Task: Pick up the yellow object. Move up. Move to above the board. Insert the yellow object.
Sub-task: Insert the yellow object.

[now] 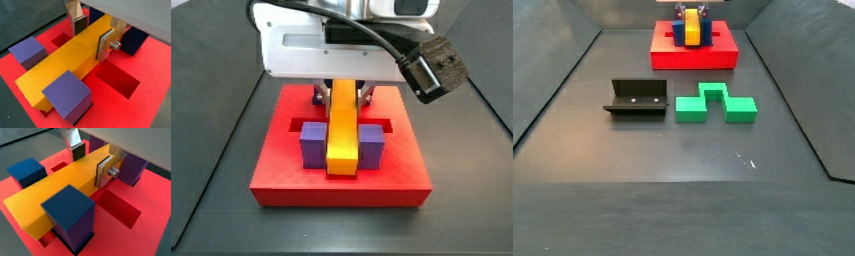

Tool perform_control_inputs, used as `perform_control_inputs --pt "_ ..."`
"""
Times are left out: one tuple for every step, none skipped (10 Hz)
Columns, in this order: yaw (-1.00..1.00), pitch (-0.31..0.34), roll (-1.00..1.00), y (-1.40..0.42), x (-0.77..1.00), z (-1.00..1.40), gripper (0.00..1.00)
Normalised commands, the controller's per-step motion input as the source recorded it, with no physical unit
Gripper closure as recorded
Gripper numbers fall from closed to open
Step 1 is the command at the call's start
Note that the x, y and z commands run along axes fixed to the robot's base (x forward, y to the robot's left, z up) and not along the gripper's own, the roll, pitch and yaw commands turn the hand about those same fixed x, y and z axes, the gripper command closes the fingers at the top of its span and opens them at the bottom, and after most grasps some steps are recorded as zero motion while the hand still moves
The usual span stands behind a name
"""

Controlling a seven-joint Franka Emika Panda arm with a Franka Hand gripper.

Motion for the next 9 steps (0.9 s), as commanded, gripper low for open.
perform_control_inputs --pt "0.00 0.000 -0.09 0.00 0.00 -0.23 1.00" --pt "0.00 -0.034 -0.20 0.00 -0.01 -0.38 1.00" --pt "0.00 -0.037 -0.23 0.00 0.00 -0.39 1.00" --pt "0.00 -0.026 -0.17 0.00 0.00 -0.27 1.00" --pt "0.00 0.000 -0.12 0.00 0.00 -0.24 1.00" --pt "0.01 -0.006 -0.16 -0.08 0.00 -0.15 1.00" --pt "0.05 -0.007 -0.09 -0.26 0.00 -0.07 1.00" --pt "0.01 -0.023 -0.13 -0.02 0.00 -0.24 1.00" --pt "0.00 -0.011 -0.14 0.11 0.00 -0.36 1.00"
